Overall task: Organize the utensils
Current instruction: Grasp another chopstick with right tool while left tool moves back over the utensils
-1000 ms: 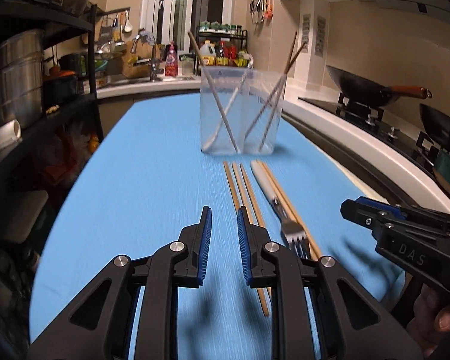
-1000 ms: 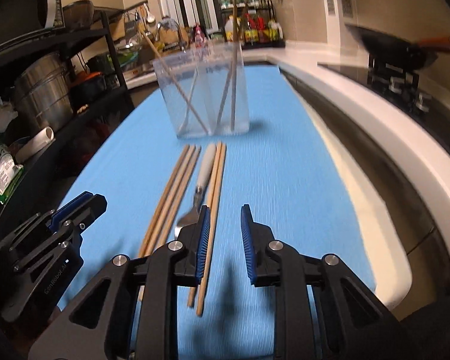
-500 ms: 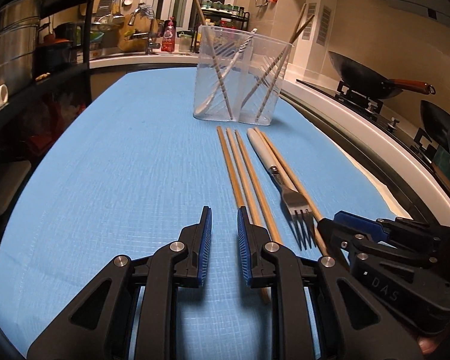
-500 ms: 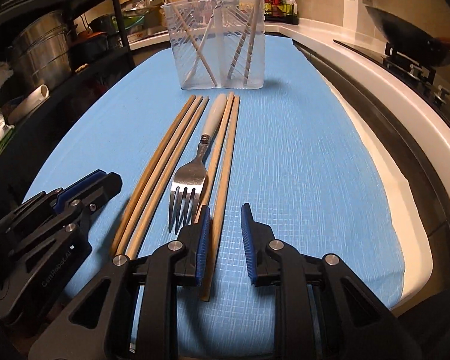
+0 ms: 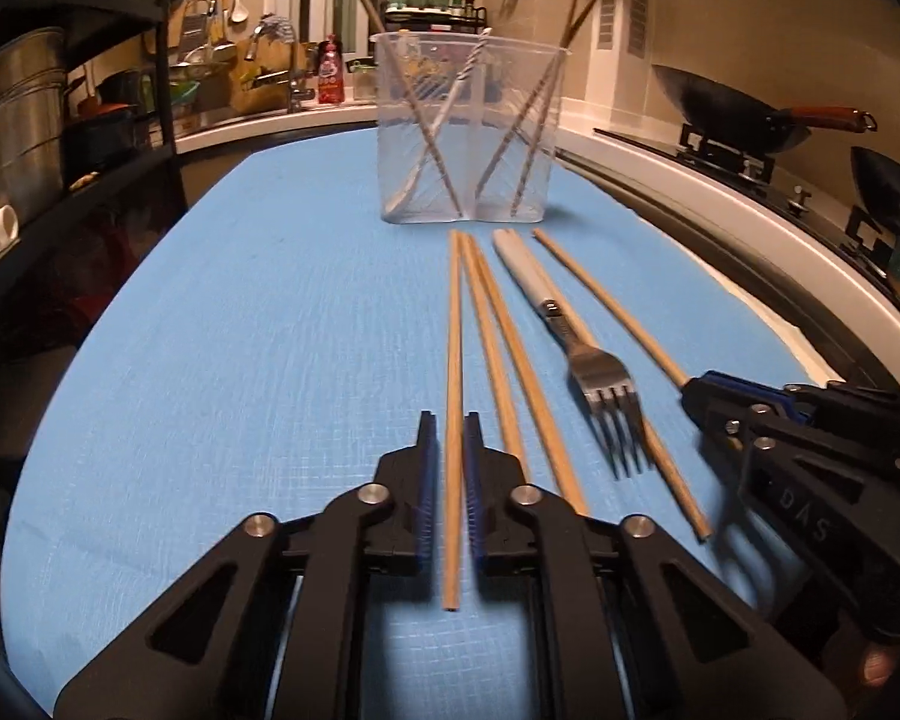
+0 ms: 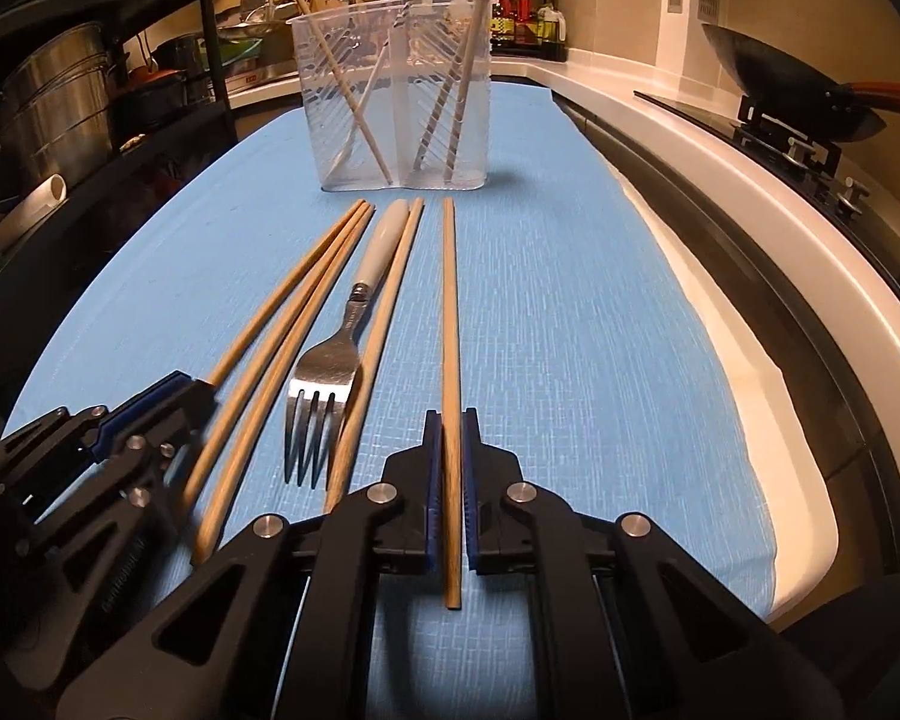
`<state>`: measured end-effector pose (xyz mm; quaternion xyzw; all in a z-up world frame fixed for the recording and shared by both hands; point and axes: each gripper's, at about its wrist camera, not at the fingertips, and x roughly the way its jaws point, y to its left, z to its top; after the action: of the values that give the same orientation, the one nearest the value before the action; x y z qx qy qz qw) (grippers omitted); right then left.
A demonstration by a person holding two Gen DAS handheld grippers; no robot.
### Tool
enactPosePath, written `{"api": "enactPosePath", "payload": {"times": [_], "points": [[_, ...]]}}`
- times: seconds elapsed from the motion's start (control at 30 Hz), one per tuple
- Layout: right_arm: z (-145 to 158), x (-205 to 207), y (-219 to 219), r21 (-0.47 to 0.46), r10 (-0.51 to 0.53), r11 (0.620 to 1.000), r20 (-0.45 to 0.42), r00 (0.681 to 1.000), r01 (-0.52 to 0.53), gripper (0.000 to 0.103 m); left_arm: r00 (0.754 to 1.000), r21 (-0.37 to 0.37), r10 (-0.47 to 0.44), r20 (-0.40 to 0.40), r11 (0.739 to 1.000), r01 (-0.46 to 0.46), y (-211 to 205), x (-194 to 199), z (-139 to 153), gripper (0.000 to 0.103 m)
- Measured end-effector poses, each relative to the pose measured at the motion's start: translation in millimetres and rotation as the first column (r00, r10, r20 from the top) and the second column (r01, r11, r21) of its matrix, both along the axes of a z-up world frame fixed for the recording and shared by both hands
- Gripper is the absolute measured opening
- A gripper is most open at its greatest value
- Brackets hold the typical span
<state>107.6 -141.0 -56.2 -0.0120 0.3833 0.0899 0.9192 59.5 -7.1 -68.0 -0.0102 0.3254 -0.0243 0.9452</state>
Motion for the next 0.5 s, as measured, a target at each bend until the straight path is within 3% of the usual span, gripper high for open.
{"api": "enactPosePath", "payload": {"times": [0.2, 0.5], "points": [[-0.1, 1.3, -5.3, -0.014, -0.039, 0.999, 0.007, 0.999, 0.039, 0.007, 0.996, 0.006, 0.083, 0.008, 0.996, -0.084, 12.4, -3.1, 0.7, 0.007], [-1.0, 3.9, -6.0, -0.013, -0.041, 0.999, 0.010, 0.999, 0.041, 0.008, 0.996, 0.009, 0.081, 0.024, 0.997, -0.081, 7.1, -1.5, 0.2, 0.007]]}}
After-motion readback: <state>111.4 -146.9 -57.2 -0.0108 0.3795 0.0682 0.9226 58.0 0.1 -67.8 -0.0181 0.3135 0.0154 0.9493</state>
